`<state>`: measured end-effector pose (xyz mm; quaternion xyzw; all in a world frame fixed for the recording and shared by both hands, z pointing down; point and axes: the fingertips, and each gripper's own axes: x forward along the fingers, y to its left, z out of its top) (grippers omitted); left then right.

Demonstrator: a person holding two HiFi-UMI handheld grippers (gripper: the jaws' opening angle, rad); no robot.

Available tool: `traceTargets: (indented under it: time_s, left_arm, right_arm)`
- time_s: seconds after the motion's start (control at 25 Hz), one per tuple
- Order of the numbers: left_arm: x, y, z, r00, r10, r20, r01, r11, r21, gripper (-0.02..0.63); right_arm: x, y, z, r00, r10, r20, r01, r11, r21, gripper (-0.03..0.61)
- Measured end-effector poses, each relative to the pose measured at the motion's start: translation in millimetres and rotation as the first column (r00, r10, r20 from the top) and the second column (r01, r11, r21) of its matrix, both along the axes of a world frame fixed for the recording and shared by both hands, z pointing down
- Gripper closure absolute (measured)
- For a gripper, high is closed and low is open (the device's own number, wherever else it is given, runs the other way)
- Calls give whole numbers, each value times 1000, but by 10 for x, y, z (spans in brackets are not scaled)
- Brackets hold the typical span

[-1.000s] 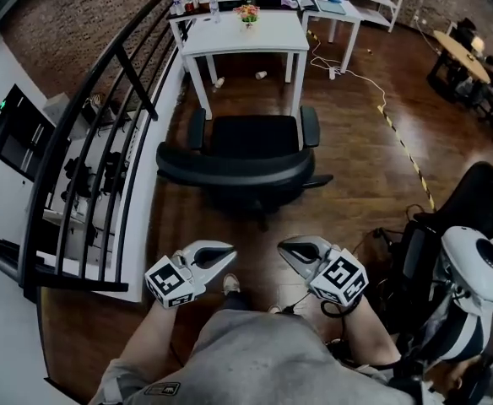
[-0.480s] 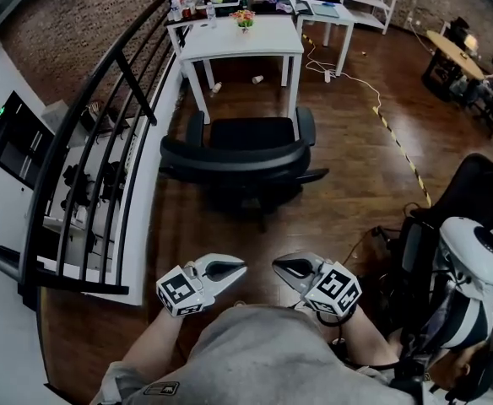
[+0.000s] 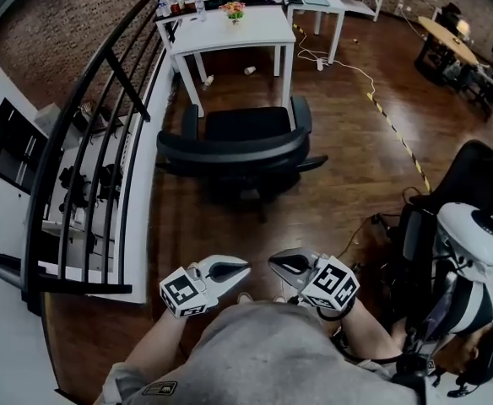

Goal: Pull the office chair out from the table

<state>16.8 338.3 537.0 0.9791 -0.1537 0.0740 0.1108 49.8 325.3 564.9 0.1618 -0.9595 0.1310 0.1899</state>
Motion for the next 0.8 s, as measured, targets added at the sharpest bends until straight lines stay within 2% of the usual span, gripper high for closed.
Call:
traceTargets:
  time_s: [0.44,0.64,0.8]
  left_arm:
    - [114,-253,9,1000,-6,3,6,1000,5,609]
    - [6,-167,-42,1000,-21,8,20,1000,14,609]
    - [69,-181,-82,1000,-22,8,22,1000,17,609]
  right_arm:
    - [89,-244,-13,999,-24,-29,25,999,28,572]
    - [-13,-179,-15,999,-41,-29,42,998,39,573]
    - [50,-189,-54,999,-42,-34,43,998,41,573]
